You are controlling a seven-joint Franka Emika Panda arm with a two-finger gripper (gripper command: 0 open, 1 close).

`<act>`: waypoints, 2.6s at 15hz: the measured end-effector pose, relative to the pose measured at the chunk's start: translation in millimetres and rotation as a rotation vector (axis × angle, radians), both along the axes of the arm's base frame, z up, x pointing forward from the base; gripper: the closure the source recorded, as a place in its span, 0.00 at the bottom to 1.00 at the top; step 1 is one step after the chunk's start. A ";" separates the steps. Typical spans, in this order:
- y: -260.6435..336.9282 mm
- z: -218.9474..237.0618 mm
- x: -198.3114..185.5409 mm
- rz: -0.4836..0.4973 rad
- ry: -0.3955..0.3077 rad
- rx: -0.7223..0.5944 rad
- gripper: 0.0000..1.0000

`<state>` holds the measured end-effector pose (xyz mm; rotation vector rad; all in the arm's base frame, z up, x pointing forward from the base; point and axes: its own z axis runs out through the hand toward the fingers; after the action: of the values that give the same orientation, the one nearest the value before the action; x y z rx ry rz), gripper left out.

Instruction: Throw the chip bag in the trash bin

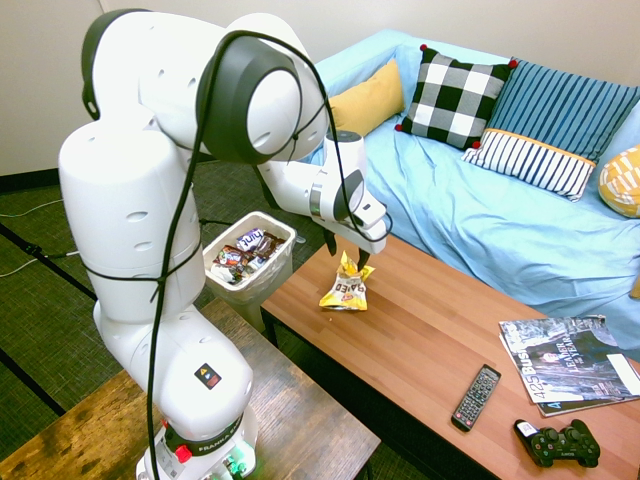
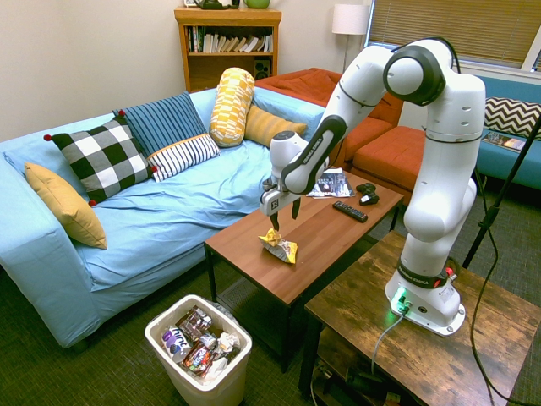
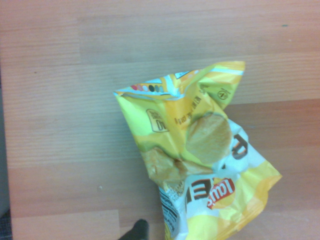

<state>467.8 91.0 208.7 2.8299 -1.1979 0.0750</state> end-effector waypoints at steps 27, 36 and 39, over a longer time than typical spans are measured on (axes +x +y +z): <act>-14.4 -88.5 73.6 -0.055 0.097 0.035 1.00; 119.6 32.0 56.1 0.066 0.012 0.001 1.00; 210.7 40.2 42.1 0.153 0.028 -0.023 1.00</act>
<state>509.8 301.7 248.9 2.8871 -0.9675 0.0566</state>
